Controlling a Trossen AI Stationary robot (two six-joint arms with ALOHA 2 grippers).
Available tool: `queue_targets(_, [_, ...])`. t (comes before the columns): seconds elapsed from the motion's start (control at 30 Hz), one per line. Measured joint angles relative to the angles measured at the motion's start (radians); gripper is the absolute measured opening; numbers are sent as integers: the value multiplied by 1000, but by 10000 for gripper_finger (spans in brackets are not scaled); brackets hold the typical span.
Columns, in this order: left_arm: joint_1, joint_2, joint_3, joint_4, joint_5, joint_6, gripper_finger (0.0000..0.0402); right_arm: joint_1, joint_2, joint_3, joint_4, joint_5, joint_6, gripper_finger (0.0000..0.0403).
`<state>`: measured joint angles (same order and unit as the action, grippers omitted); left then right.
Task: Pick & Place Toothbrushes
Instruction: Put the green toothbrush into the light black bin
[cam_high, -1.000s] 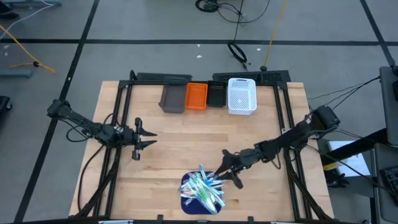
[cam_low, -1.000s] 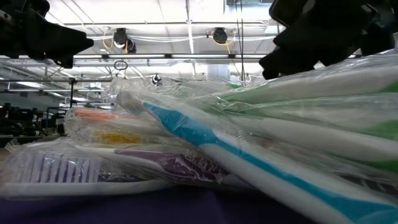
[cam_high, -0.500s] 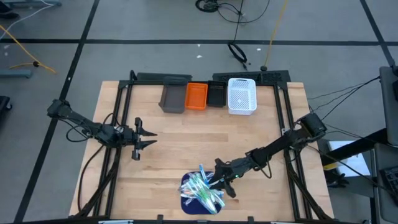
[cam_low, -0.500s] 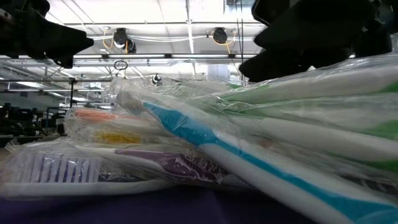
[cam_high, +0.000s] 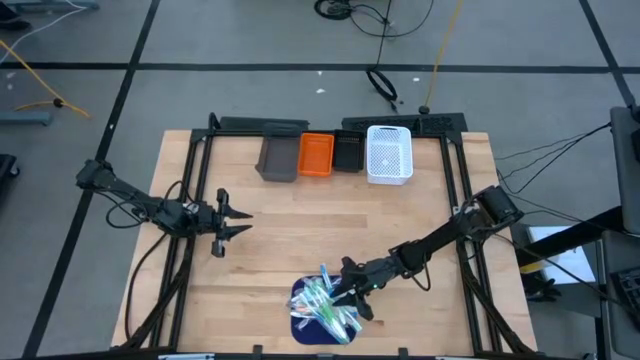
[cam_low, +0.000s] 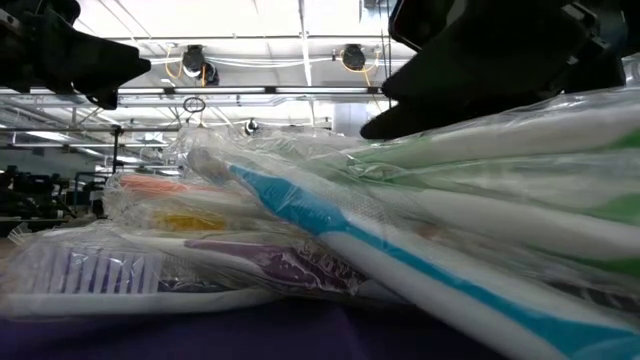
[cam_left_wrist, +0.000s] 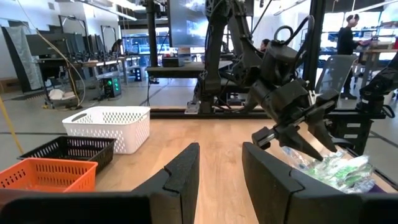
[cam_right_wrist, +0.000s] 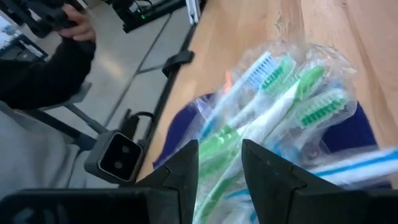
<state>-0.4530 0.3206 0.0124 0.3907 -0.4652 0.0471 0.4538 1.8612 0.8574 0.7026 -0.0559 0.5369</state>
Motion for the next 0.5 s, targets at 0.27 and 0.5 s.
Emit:
queue_targets(0.27, [0,0,0,0,0,0,124,-6,-33,0,-26,11,-37,114])
queue_targets(0.5, [0,0,0,0,0,0,124,-12,-33,0,-113,66,-37,114])
